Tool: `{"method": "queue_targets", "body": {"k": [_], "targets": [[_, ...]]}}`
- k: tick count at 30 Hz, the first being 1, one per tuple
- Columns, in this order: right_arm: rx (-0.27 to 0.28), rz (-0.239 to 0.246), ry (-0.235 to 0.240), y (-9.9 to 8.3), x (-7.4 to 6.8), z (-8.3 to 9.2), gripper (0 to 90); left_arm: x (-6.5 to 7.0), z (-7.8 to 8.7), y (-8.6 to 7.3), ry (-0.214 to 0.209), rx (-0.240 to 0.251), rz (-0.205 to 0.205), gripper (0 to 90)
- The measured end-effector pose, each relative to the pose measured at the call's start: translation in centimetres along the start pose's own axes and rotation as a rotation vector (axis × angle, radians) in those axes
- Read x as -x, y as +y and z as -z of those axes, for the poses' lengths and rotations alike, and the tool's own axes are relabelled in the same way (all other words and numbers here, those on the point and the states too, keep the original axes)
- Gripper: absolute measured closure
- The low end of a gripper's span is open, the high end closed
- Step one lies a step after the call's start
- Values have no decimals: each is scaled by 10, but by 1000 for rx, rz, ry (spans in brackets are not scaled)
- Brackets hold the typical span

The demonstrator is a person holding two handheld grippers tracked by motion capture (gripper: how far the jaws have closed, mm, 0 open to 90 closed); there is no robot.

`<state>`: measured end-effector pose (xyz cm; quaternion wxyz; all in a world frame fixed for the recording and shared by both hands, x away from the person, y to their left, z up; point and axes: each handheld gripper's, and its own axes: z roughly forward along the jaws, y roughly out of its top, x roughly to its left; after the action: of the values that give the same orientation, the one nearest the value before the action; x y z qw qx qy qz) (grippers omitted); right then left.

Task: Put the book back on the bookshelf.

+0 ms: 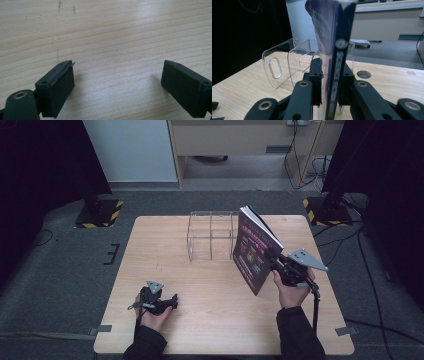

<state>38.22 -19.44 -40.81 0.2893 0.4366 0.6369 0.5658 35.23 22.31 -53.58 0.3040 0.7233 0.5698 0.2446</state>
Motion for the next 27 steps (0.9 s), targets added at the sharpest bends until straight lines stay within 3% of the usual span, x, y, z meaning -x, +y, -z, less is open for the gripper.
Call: {"method": "queue_targets", "body": {"k": [13, 27], "targets": [[-28, -59, -6, 1, 0, -7, 843, 0, 0, 0, 0, -1, 0, 106], [-4, -52, -2, 21, -9, -17, 844, 0, 0, 0, -1, 0, 1, 106]]}}
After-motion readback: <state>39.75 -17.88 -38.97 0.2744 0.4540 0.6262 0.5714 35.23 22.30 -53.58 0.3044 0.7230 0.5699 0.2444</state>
